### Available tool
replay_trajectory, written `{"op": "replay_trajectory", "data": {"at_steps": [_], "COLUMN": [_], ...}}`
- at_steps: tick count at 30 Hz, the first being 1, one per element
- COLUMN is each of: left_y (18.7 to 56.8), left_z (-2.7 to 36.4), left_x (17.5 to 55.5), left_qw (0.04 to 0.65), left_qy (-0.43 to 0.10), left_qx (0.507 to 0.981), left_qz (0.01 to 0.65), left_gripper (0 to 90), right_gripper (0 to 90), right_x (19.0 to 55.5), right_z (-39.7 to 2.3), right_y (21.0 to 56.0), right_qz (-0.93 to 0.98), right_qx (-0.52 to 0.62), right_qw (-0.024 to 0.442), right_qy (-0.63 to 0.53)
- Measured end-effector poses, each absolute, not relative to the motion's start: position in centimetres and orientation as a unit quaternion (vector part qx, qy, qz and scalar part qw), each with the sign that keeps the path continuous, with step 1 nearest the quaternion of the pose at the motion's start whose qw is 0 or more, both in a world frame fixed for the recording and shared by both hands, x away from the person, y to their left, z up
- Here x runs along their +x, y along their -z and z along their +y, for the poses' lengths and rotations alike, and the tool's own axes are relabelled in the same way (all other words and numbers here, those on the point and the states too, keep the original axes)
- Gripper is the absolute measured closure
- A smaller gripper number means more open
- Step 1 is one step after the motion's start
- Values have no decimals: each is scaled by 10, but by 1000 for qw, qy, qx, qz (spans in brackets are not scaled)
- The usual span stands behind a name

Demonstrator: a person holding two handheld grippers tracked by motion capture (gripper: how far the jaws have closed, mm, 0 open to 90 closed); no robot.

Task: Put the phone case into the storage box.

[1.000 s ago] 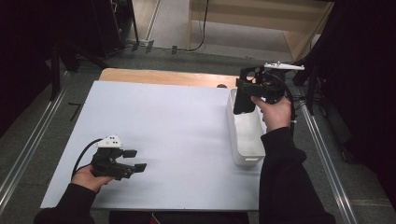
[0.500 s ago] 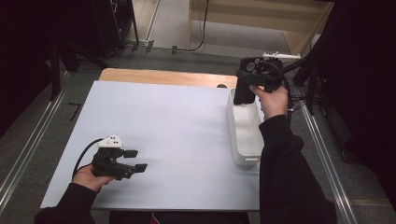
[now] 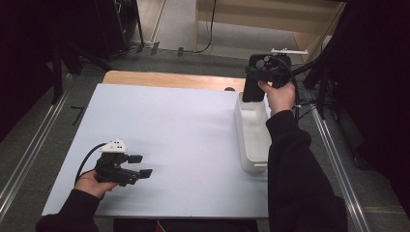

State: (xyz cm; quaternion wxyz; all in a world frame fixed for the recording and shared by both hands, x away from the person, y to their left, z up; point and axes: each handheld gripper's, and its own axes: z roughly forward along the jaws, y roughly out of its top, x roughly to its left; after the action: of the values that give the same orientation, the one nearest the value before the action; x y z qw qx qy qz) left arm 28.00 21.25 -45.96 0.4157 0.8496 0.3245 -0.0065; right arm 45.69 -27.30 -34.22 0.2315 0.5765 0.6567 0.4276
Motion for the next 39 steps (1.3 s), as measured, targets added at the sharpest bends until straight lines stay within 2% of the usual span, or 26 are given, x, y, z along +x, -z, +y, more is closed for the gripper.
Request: {"op": "replay_trajectory", "data": {"at_steps": [26, 39], "left_y": [460, 460], "left_z": [211, 211], "left_x": [280, 280], "left_qw": [414, 412], "left_qy": [11, 11], "left_qx": [851, 853], "left_qz": [322, 320], "left_gripper": [276, 276], "right_gripper": [120, 120], "right_x": [479, 479], "right_z": [-269, -269], "right_y": [365, 383], "right_qz": [630, 631], "right_qx": [599, 602], "right_qw": [263, 254], "right_qy": [-419, -418]}}
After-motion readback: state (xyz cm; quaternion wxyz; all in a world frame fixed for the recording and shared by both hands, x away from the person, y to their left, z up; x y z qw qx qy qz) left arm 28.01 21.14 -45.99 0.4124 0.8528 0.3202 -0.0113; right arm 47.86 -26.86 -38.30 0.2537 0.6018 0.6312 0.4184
